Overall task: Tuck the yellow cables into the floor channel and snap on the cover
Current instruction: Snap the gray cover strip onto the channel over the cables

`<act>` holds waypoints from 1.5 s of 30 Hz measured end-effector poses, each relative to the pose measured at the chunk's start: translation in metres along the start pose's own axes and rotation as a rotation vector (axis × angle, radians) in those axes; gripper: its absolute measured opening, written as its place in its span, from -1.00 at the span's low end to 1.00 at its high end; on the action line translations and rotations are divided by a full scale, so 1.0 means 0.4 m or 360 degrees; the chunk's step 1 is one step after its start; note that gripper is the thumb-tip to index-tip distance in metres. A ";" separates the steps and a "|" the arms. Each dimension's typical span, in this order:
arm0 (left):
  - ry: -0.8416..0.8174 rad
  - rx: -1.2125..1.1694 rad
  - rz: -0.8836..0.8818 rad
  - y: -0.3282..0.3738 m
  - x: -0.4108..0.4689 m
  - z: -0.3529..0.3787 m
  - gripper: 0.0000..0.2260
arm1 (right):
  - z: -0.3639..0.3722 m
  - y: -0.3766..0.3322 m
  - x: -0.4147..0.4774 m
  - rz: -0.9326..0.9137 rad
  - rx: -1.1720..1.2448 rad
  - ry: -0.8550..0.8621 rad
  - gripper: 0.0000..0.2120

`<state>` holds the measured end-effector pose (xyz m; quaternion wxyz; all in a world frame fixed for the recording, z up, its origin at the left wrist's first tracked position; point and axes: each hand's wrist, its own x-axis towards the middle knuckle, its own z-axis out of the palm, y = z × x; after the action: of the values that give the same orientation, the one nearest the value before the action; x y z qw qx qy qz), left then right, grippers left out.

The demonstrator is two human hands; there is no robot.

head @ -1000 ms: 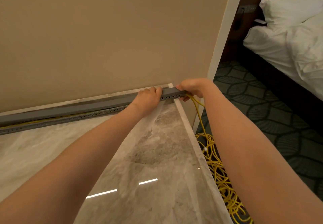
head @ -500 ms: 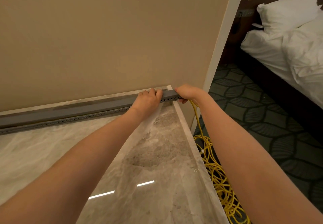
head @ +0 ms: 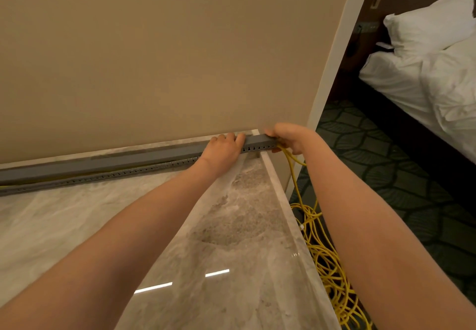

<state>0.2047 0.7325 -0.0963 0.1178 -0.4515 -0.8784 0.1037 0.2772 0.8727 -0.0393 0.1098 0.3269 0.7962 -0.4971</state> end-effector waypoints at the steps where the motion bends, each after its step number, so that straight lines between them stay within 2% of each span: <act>1: -0.0001 -0.0006 -0.0007 -0.001 -0.001 -0.001 -0.68 | 0.004 -0.005 -0.003 0.0002 -0.0056 -0.0010 -0.83; 3: -0.0014 -0.0024 -0.0016 -0.006 -0.001 -0.006 -0.67 | 0.007 -0.016 -0.009 0.0023 -0.0138 -0.0028 -0.80; 6: -0.0075 -0.0088 -0.0026 -0.009 0.002 -0.015 -0.64 | -0.004 -0.019 -0.013 0.0049 -0.0200 -0.0061 -0.66; 10: -0.0139 -0.0119 -0.0011 -0.008 0.010 -0.023 -0.61 | -0.014 -0.017 -0.016 0.0047 -0.0223 -0.0134 -0.77; 13: -0.0109 -0.0043 0.0014 0.005 0.004 -0.014 -0.62 | -0.022 -0.013 -0.005 0.0084 -0.0319 -0.0169 -0.66; 14: -0.0120 -0.0061 0.0017 0.004 0.004 -0.015 -0.63 | -0.022 -0.014 -0.004 0.0089 -0.0314 -0.0178 -0.67; 16: -0.0159 -0.0221 0.0033 -0.006 0.009 -0.028 -0.66 | -0.019 -0.013 -0.001 0.0085 -0.0295 -0.0180 -0.76; 19: -0.0163 -0.0539 0.0053 0.009 0.026 -0.045 -0.61 | -0.015 0.003 0.009 0.0035 -0.0282 -0.0157 -0.73; 22: -0.0026 -0.0385 0.0055 0.052 0.039 -0.032 -0.62 | -0.014 0.033 0.010 -0.0118 -0.0121 -0.0099 -0.64; 26: 0.0030 -0.0209 0.0020 0.055 0.047 -0.014 -0.62 | 0.006 0.091 0.009 -0.0310 0.0159 0.0015 -0.65; 28: 0.0051 -0.0216 0.0014 0.058 0.045 -0.011 -0.63 | 0.030 0.109 0.020 -0.0349 0.0262 0.0173 -0.65; 30: 0.0104 -0.0205 0.0020 0.059 0.045 -0.003 -0.64 | 0.057 0.116 0.028 -0.0399 0.0260 0.0345 -0.69; 32: 0.0295 -0.0182 0.0052 0.062 0.039 0.011 -0.67 | 0.077 0.118 0.033 -0.0438 0.0215 0.0451 -0.71; 36: 0.0459 0.0039 0.0069 0.060 0.043 0.041 -0.77 | 0.071 0.119 0.061 -0.0413 0.0325 0.0456 -0.75; 39: 0.0420 0.0106 0.0039 0.063 0.045 0.048 -0.76 | 0.055 0.119 0.062 -0.0388 0.0332 0.0401 -0.73; 42: 0.0191 0.0127 -0.0010 0.081 0.037 0.029 -0.65 | 0.041 0.128 0.057 -0.0408 0.0316 0.0321 -0.72; 45: 0.0145 0.0057 -0.0019 0.083 0.044 0.017 -0.60 | 0.032 0.119 0.041 -0.0408 0.0248 0.0218 -0.70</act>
<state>0.2183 0.7654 -0.1104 0.1665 -0.4483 -0.8728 0.0980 0.2927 0.8824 -0.0880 -0.0347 0.2634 0.7960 -0.5439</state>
